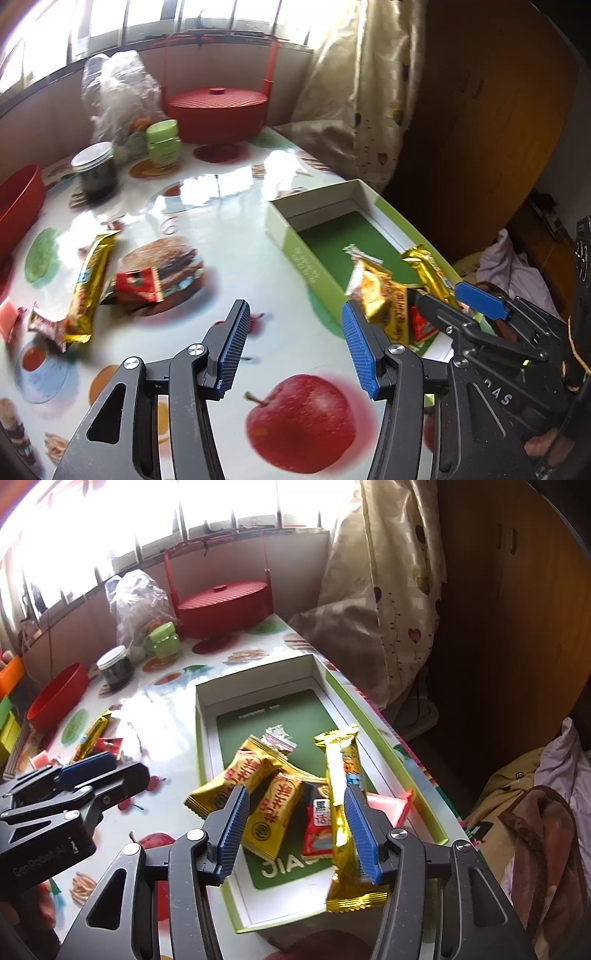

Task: Organize snacks
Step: 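Open the left tool to drop the yellow packet while the right tool releases the gold bar, then withdraw both tools from the box toward the remaining snacks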

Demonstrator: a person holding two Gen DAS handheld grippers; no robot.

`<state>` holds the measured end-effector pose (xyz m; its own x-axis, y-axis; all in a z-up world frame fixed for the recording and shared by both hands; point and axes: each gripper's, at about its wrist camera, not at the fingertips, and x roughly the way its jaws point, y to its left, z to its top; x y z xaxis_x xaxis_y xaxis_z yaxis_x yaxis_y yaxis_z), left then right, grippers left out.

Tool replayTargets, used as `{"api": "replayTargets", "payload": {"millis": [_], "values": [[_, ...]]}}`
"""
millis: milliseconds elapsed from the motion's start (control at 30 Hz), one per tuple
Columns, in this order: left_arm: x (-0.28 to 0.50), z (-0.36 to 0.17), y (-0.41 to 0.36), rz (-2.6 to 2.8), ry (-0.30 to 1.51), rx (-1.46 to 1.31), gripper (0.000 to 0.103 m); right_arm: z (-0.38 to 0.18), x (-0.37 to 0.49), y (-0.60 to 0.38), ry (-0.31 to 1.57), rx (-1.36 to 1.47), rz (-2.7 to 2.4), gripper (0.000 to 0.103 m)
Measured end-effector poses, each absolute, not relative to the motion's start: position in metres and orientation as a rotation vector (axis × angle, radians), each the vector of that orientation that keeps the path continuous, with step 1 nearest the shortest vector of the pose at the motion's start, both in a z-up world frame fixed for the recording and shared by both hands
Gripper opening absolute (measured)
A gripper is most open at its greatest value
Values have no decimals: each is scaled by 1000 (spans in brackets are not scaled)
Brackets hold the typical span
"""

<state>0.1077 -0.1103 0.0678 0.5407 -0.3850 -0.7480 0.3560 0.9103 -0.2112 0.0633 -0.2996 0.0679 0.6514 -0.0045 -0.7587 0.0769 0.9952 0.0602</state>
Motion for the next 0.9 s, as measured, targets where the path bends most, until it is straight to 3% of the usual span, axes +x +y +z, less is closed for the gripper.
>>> {"api": "replayTargets", "payload": {"millis": [900], "values": [[104, 52, 19, -177, 890, -160, 53, 71, 91, -217, 838, 62, 127, 54]]}}
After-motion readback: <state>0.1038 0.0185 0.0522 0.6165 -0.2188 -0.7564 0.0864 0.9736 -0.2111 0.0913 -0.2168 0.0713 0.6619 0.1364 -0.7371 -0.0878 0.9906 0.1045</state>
